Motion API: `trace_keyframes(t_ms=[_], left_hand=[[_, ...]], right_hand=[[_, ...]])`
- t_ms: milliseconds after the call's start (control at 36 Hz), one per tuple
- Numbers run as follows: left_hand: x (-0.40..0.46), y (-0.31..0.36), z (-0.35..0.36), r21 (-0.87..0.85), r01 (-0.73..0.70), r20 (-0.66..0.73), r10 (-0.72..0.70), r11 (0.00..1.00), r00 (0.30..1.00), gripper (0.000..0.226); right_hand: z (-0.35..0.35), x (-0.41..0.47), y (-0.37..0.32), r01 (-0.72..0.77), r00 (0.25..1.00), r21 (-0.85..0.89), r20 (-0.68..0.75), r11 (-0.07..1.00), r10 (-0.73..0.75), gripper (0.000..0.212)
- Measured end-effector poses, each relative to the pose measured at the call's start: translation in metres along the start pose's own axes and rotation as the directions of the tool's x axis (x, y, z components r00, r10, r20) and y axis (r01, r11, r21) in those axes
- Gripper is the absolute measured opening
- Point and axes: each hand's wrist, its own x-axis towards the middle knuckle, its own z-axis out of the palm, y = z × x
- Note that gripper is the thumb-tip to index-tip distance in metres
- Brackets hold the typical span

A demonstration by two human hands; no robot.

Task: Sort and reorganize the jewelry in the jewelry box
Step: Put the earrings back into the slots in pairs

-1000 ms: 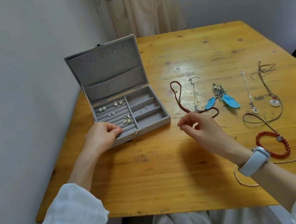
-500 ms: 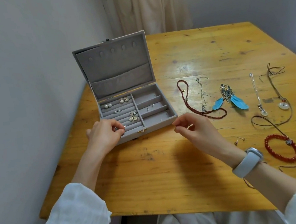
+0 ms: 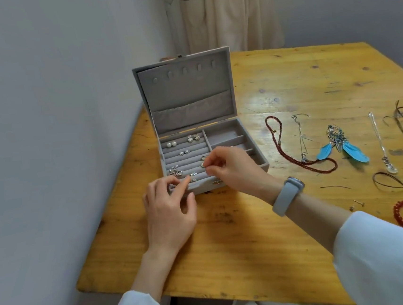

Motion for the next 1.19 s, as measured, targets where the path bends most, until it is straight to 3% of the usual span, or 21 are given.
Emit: trace_keyframes(t_ms=[111,306,611,833,1028,1194], left_hand=[[-0.001,0.001,-0.001,0.041,0.047,-0.052,-0.045,0.998,0.998,0.037],[-0.003,0.002,0.003,0.136,0.026,0.009,-0.027,0.990,1.000,0.037],[-0.003,0.000,0.004,0.137,0.020,0.029,-0.024,0.990,0.999,0.038],[-0.004,0.000,0.006,0.131,0.020,0.032,-0.025,0.991,0.999,0.038],[-0.003,0.002,0.006,0.133,0.002,0.038,-0.007,0.991,0.999,0.038],[-0.003,0.001,0.006,0.144,0.001,0.050,-0.008,0.990,0.999,0.040]], right_hand=[[0.004,0.016,-0.004,0.006,0.990,-0.190,0.136,0.982,0.020,0.011],[0.003,0.028,-0.009,-0.002,0.946,-0.393,0.296,0.919,0.129,0.016],[0.010,0.035,-0.017,0.015,0.943,-0.526,0.290,0.850,0.163,0.020],[0.016,0.022,-0.007,0.083,0.990,-0.507,0.144,0.858,-0.011,0.013],[0.012,-0.006,0.007,0.229,0.969,-0.563,0.056,0.794,-0.240,0.034],[0.016,-0.013,0.014,0.292,0.947,-0.626,0.085,0.723,-0.309,0.044]])
